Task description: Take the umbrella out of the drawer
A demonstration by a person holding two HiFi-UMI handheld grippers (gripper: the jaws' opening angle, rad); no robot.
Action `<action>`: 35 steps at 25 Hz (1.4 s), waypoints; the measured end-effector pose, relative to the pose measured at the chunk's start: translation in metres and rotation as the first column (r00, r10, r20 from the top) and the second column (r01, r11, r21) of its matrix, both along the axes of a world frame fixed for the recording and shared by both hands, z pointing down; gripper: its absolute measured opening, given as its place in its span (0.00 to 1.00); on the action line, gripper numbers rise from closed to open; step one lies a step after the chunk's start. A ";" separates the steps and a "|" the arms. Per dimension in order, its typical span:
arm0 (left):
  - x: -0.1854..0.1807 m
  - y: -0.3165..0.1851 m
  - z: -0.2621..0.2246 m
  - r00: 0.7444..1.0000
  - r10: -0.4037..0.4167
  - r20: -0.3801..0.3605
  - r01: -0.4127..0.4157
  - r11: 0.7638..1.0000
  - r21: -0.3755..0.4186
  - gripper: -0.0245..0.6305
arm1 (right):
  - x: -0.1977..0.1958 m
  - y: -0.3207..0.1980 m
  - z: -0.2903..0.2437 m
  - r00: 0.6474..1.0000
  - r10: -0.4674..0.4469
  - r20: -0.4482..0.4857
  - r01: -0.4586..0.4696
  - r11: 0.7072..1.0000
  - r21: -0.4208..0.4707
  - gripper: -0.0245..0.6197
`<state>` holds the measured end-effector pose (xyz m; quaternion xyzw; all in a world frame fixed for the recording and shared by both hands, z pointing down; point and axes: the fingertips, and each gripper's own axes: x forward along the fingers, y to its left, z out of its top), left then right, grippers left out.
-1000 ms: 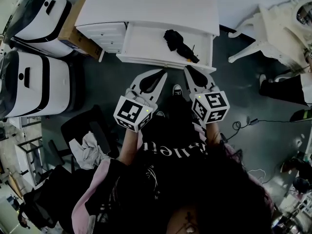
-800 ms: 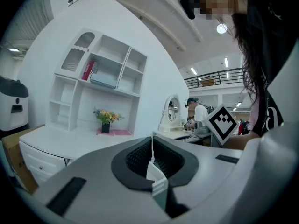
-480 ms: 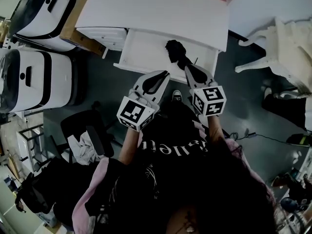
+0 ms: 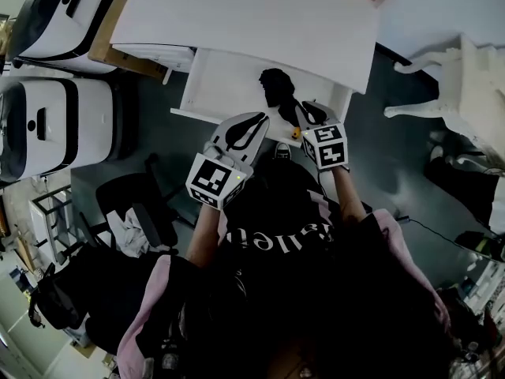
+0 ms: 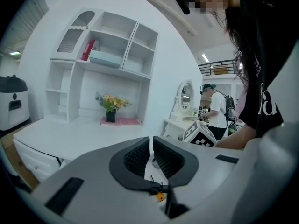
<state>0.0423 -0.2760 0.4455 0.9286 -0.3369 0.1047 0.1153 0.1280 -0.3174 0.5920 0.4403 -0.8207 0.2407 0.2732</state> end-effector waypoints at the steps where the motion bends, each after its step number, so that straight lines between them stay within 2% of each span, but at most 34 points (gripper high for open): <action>1: 0.001 -0.004 0.004 1.000 -0.005 0.008 0.005 1.000 -0.005 0.07 | 0.001 -0.005 0.012 1.000 -0.010 -0.005 0.010 1.000 -0.023 0.13; 3: 0.003 -0.011 0.009 1.000 -0.018 0.018 0.018 1.000 -0.012 0.07 | 0.001 -0.013 0.038 0.999 -0.041 -0.008 0.040 0.996 -0.082 0.15; 5: 0.004 -0.015 0.014 0.999 -0.029 0.024 0.030 0.999 -0.024 0.07 | -0.003 -0.017 0.066 0.996 -0.087 -0.010 0.085 0.985 -0.153 0.32; 6: 0.005 -0.016 0.016 0.999 -0.033 0.027 0.034 0.999 -0.030 0.07 | -0.005 -0.018 0.080 0.994 -0.110 -0.016 0.105 0.977 -0.186 0.35; 10: 0.003 -0.024 0.023 0.997 -0.067 0.049 0.070 0.996 -0.062 0.07 | -0.007 -0.028 0.127 0.987 -0.149 -0.060 0.127 0.954 -0.272 0.40; 14: -0.001 -0.030 0.031 0.995 -0.076 0.062 0.080 0.995 -0.065 0.07 | -0.007 -0.040 0.161 0.991 -0.105 -0.079 0.073 0.939 -0.335 0.41; 19: -0.013 -0.035 0.037 0.989 -0.123 0.079 0.130 0.987 -0.089 0.07 | -0.015 -0.047 0.189 0.994 -0.067 -0.090 0.025 0.913 -0.407 0.44; 23: -0.019 -0.033 0.043 0.988 -0.124 0.091 0.132 0.987 -0.088 0.07 | -0.023 -0.047 0.206 0.989 -0.084 -0.123 0.022 0.897 -0.441 0.45; 28: -0.027 -0.036 0.040 0.986 -0.128 0.102 0.137 0.988 -0.077 0.07 | -0.038 -0.056 0.217 0.970 -0.160 -0.181 0.067 0.898 -0.436 0.46; 30: -0.031 -0.036 0.039 0.985 -0.134 0.107 0.142 0.987 -0.072 0.07 | -0.037 -0.057 0.221 0.963 -0.165 -0.211 0.056 0.893 -0.446 0.47; 35: -0.048 -0.028 0.037 0.982 -0.149 0.120 0.158 0.985 -0.067 0.07 | -0.040 -0.059 0.221 0.942 -0.169 -0.291 0.037 0.912 -0.410 0.47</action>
